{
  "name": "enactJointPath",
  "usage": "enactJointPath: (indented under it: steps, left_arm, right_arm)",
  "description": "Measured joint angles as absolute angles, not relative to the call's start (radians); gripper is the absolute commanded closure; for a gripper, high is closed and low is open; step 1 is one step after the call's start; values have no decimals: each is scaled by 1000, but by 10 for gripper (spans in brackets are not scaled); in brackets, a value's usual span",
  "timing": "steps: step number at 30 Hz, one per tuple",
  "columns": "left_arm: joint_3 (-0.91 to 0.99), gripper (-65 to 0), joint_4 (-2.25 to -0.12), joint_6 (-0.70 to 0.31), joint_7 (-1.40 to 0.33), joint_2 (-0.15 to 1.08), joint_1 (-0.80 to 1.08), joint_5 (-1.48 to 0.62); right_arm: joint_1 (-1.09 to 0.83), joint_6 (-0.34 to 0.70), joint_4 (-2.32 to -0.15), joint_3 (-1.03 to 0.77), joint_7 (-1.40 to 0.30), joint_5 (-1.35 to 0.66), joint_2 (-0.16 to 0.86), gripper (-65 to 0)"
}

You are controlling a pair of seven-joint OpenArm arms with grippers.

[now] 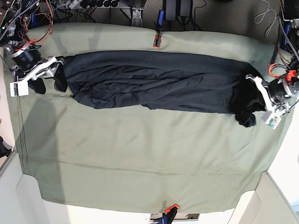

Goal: Fold the T-shirt properly
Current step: 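Grasp the strip's end with the left gripper and straighten it, then fold the strip's end over toward the right gripper with the left gripper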

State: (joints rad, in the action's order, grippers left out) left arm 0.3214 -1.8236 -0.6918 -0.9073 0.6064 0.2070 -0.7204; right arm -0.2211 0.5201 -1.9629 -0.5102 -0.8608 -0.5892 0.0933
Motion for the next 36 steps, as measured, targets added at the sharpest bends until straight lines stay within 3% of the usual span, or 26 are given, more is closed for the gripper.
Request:
enactJointPath:
  steps: [6, 14, 17, 18, 19, 26, 36]
  left_arm:
    - [96, 0, -1901, -696, -857, 473, 204, -583]
    - [-90, -17, -1743, -696, -811, 377, 108, -430]
    - [-107, -325, -1689, -696, -788, 368, 94, -433]
    - [-109, -391, -1677, -696, -779, 363, 96, -440]
    - [-110, -408, -1671, -696, -772, 358, 97, -448]
    - [-110, -407, -1668, -687, -805, 357, 96, -667]
    - [-84, -406, -1691, -688, -946, 357, 85, -987]
  right_arm:
    - [-221, 520, -1963, -509, -857, -584, 94, -449]
    - [-221, 517, -1956, -509, -855, -561, 94, -449]
    - [-218, 516, -1892, -509, -823, -549, 94, -449]
    - [-216, 514, -1861, -509, -819, -548, 94, -449]
    - [-212, 515, -1825, -509, -809, -548, 94, -449]
    - [-135, 520, -1621, -448, -800, -545, 94, -449]
    - [-133, 525, -1604, -210, -786, -598, 97, -447]
